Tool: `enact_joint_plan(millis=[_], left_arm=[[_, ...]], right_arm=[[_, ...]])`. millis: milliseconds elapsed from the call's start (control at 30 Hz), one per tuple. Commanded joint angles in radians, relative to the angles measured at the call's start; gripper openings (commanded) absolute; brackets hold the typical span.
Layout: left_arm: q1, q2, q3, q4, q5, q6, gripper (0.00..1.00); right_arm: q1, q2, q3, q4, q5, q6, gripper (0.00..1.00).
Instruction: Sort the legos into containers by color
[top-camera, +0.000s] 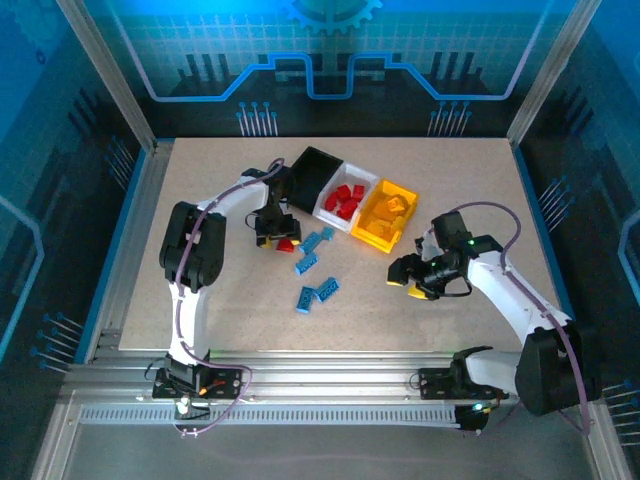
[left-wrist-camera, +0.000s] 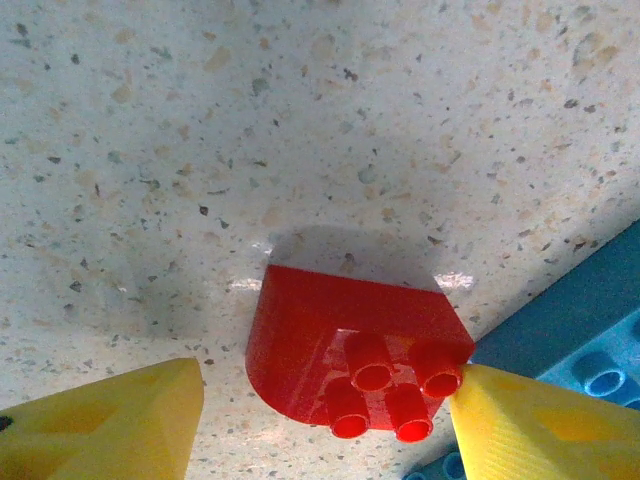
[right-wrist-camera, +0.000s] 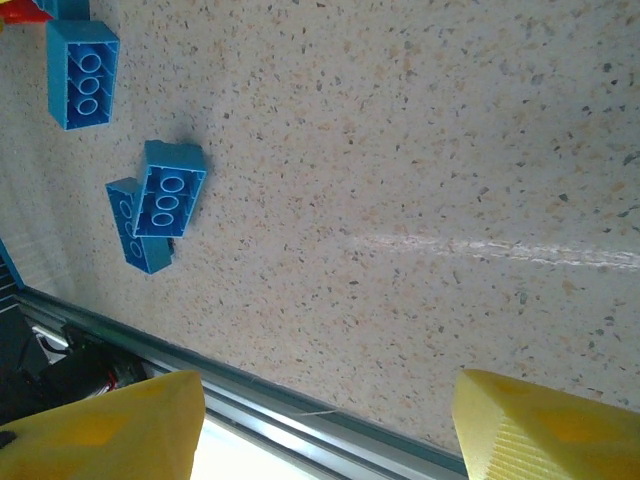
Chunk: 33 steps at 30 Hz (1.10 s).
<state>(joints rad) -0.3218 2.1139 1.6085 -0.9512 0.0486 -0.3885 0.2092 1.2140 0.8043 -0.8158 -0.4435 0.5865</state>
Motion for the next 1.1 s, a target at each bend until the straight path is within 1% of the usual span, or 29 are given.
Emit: enact_joint_plan(millis=[0, 33, 100, 200, 400, 733, 1067], left_arm=[[0.014, 0.009, 0.002, -0.008, -0.01, 0.023, 0.68], [0.013, 0.005, 0.009, -0.011, -0.003, 0.024, 0.69], [0.012, -0.007, 0.016, -0.01, -0.001, 0.026, 0.74], [0.012, -0.027, 0.031, -0.01, 0.006, 0.037, 0.76], [0.012, -0.043, 0.058, -0.015, 0.02, 0.055, 0.76], [0.013, 0.0, 0.048, -0.006, 0.025, 0.059, 0.74], [0.012, 0.045, 0.054, -0.011, 0.04, 0.059, 0.73]], right_arm=[[0.025, 0.008, 0.005, 0.01, 0.012, 0.022, 0.68], [0.031, 0.009, 0.005, 0.012, 0.014, 0.025, 0.68], [0.038, 0.01, 0.003, 0.013, 0.02, 0.028, 0.68], [0.049, 0.005, -0.003, 0.015, 0.025, 0.035, 0.68], [0.058, 0.0, -0.011, 0.017, 0.031, 0.041, 0.68], [0.065, -0.022, -0.015, 0.007, 0.041, 0.049, 0.68], [0.072, -0.043, -0.035, 0.012, 0.048, 0.071, 0.68]])
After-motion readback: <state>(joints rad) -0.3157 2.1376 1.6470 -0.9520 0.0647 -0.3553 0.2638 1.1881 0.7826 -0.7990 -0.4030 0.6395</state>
